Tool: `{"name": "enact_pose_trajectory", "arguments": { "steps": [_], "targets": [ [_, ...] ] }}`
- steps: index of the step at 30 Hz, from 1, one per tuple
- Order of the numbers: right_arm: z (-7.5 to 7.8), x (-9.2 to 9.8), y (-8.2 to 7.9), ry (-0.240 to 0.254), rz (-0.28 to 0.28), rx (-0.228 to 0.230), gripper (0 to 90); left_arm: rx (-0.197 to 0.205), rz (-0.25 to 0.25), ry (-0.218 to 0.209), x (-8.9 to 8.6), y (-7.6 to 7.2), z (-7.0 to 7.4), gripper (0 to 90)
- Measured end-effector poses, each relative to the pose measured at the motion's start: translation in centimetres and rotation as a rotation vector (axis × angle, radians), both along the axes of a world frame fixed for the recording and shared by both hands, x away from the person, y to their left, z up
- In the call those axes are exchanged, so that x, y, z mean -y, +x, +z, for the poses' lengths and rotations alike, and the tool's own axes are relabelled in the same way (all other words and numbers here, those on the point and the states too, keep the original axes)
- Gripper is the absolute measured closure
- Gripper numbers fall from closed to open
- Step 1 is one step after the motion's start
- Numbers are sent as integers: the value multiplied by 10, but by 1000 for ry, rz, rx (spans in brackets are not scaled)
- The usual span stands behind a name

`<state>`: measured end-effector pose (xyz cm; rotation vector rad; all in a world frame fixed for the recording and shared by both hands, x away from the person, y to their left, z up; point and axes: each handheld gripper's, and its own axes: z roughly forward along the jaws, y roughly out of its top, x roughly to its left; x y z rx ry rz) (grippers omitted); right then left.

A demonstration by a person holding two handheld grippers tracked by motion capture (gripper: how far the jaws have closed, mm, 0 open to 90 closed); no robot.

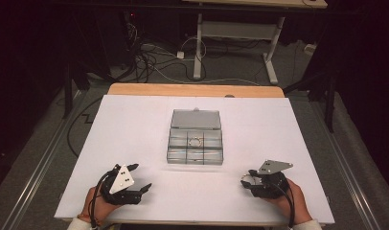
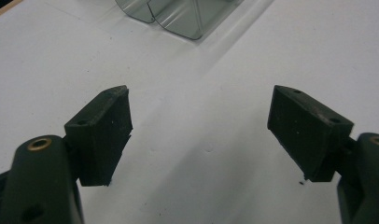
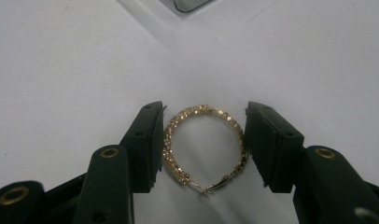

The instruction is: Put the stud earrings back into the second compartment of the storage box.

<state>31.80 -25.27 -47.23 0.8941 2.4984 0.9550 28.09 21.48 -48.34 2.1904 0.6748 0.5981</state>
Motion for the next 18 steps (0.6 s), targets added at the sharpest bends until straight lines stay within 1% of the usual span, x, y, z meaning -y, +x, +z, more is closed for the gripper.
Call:
{"name": "enact_pose_trajectory", "arguments": {
  "steps": [5, 8, 10, 18],
  "targets": [
    [4, 0, -1, 14, 3, 21, 486, -1, 2, -2, 0, 0, 0, 214],
    [6, 1, -2, 22, -6, 27, 486, -2, 2, -2, 0, 0, 0, 215],
    [7, 2, -2, 24, -8, 41, 486, -2, 2, -1, 0, 0, 0, 215],
    [11, 3, -1, 28, -11, 62, 486, -2, 3, -1, -1, 0, 0, 214]
  ]
}}
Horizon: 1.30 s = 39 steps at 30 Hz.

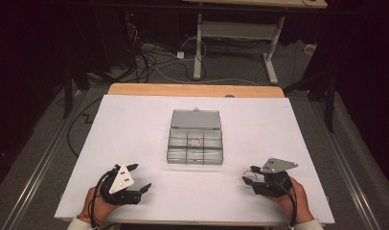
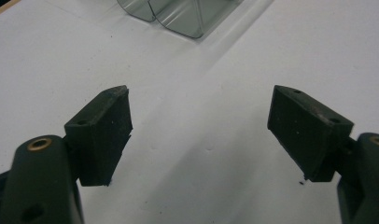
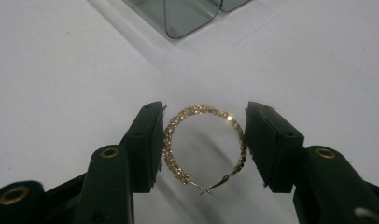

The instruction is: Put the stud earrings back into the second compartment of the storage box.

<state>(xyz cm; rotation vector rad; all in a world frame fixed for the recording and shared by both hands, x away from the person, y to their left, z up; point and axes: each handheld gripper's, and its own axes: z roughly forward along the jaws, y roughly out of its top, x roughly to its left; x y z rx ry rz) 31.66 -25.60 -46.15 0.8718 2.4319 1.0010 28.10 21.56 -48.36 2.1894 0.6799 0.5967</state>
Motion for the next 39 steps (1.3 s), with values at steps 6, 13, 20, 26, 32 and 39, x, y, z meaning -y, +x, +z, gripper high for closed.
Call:
{"name": "enact_pose_trajectory", "arguments": {
  "steps": [6, 13, 20, 26, 32, 39],
  "targets": [
    [3, 0, -1, 8, 3, 23, 486, -3, -1, 1, 0, 0, -1, 215],
    [8, -1, -2, 20, 3, 51, 486, -4, 1, 0, -1, 0, -1, 214],
    [14, -1, -2, 32, 8, 71, 486, -5, 3, -6, -1, 1, -1, 214],
    [19, -5, 0, 34, 17, 86, 486, -4, 1, -3, -1, 1, -1, 214],
    [25, -10, 7, 48, 28, 96, 486, -4, -1, 3, -1, 1, -1, 214],
    [31, -19, 15, 52, 41, 107, 486, -2, 4, -6, -2, 0, 0, 214]
  ]
}}
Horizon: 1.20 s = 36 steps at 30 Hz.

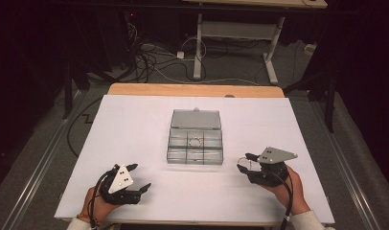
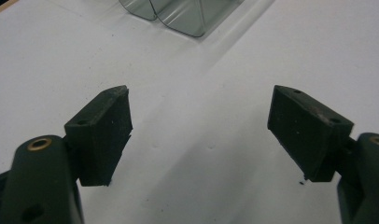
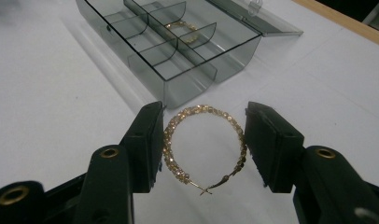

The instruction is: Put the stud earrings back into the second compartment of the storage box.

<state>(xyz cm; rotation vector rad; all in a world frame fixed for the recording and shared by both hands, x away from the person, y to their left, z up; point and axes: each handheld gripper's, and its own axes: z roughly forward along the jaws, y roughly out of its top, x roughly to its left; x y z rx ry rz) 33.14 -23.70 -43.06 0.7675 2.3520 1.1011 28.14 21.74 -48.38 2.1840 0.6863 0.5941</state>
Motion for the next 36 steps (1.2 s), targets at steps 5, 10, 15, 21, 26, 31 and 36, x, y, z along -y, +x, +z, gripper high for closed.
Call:
{"name": "enact_pose_trajectory", "arguments": {
  "steps": [5, 10, 15, 21, 26, 31, 36],
  "targets": [
    [7, -10, 7, 2, 11, 14, 486, 4, 1, -5, -1, -1, 1, 214],
    [15, -21, 15, -6, 32, 32, 486, 4, 2, -7, -1, -1, 1, 214],
    [22, -31, 27, -4, 53, 38, 486, 3, 1, -4, -1, -1, 1, 214],
    [24, -50, 44, -12, 73, 30, 486, 3, 0, -1, -2, -1, 1, 214],
    [25, -67, 55, -39, 85, 32, 486, 2, 0, -2, -2, -1, 1, 214],
    [25, -84, 63, -65, 101, 32, 486, 3, -3, 0, -2, -2, 1, 214],
    [23, -101, 70, -94, 118, 28, 486, 12, -5, 3, -3, -2, 1, 214]
  ]
}}
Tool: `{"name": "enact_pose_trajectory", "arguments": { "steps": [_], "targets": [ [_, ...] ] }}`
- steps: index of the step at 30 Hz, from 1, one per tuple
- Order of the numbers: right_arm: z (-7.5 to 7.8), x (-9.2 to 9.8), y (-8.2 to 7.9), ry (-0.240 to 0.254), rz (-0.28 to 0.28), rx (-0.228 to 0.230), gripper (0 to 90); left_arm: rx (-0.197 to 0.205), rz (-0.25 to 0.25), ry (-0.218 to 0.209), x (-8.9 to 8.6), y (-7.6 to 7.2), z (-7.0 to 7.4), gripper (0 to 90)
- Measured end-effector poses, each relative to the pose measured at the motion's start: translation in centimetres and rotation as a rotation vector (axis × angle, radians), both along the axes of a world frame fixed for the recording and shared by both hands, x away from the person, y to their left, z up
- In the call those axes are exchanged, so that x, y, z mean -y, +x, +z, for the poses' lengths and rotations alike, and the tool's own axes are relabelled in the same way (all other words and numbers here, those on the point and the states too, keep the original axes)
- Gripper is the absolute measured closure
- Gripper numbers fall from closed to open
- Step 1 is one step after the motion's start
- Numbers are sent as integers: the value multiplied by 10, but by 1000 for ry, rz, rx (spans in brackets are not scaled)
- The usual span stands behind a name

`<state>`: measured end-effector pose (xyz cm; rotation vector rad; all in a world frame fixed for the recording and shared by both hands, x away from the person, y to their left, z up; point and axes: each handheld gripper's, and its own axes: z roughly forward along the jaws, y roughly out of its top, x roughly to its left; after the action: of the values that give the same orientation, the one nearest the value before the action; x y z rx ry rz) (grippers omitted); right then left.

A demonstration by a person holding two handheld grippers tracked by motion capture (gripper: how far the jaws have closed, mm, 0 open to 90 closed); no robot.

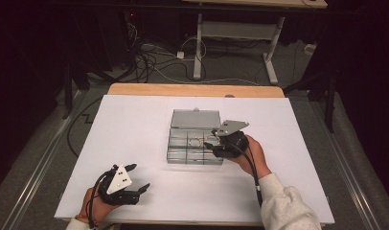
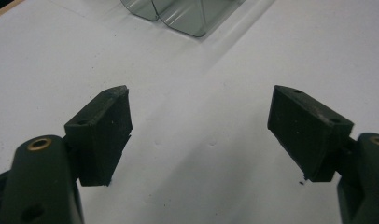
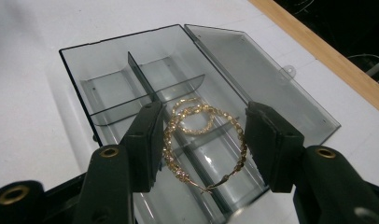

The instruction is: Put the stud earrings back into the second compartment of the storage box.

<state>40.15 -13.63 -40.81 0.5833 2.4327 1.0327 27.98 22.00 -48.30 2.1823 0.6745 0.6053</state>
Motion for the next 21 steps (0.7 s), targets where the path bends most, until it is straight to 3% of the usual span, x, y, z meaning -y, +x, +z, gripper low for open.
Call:
{"name": "enact_pose_trajectory", "arguments": {
  "steps": [21],
  "targets": [
    [-19, -43, 33, -67, 4, -28, 485, -7, -6, -2, -2, -1, 0, 214]
  ]
}}
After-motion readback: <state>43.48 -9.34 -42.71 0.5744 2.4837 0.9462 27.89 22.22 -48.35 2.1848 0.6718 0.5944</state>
